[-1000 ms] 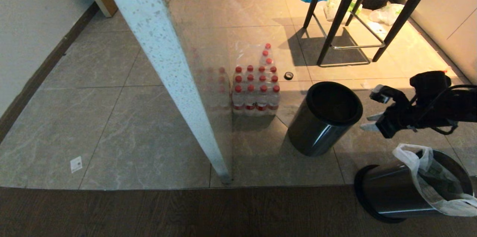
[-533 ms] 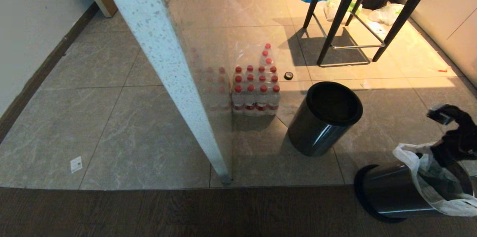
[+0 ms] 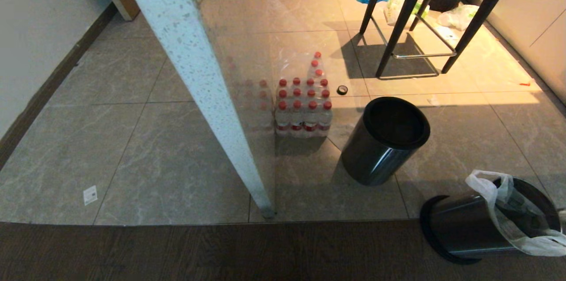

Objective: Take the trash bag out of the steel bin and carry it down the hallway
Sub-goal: Pick up the trash bag

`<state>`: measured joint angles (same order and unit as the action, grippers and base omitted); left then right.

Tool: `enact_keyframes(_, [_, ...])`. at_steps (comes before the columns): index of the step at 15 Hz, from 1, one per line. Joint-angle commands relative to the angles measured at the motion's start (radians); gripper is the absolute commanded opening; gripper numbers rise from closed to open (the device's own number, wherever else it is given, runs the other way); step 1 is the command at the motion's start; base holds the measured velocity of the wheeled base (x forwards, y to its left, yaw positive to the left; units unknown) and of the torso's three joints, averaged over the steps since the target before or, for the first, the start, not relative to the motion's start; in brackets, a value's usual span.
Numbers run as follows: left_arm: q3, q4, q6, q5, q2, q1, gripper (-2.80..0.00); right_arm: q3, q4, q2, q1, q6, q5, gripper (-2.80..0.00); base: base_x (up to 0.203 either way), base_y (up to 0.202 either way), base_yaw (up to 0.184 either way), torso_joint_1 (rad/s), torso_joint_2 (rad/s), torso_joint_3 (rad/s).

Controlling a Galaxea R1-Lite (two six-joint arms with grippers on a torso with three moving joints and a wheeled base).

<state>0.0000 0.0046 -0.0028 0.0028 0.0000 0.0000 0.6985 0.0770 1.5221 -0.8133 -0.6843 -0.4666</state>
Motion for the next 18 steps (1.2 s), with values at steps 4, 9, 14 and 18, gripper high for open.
enact_keyframes(4, [0.0, 0.0, 0.0, 0.0, 0.0, 0.0, -2.8, -0.05, 0.048, -0.037, -0.16, 0.003, 0.043, 0.0, 0.0, 0.0, 0.0, 0.0, 0.0, 0.0])
enact_keyframes(9, [0.0, 0.0, 0.0, 0.0, 0.0, 0.0, -2.8, -0.04, 0.009, 0.146, -0.261, 0.145, 0.042, 0.0, 0.0, 0.0, 0.0, 0.0, 0.0, 0.0])
enact_keyframes(14, [0.0, 0.0, 0.0, 0.0, 0.0, 0.0, -2.8, -0.033, -0.017, 0.277, -0.253, 0.248, -0.077, 0.0, 0.0, 0.0, 0.0, 0.0, 0.0, 0.0])
enact_keyframes(18, [0.0, 0.0, 0.0, 0.0, 0.0, 0.0, -2.8, -0.029, -0.04, 0.359, -0.189, 0.247, -0.108, 0.0, 0.0, 0.0, 0.0, 0.0, 0.0, 0.0])
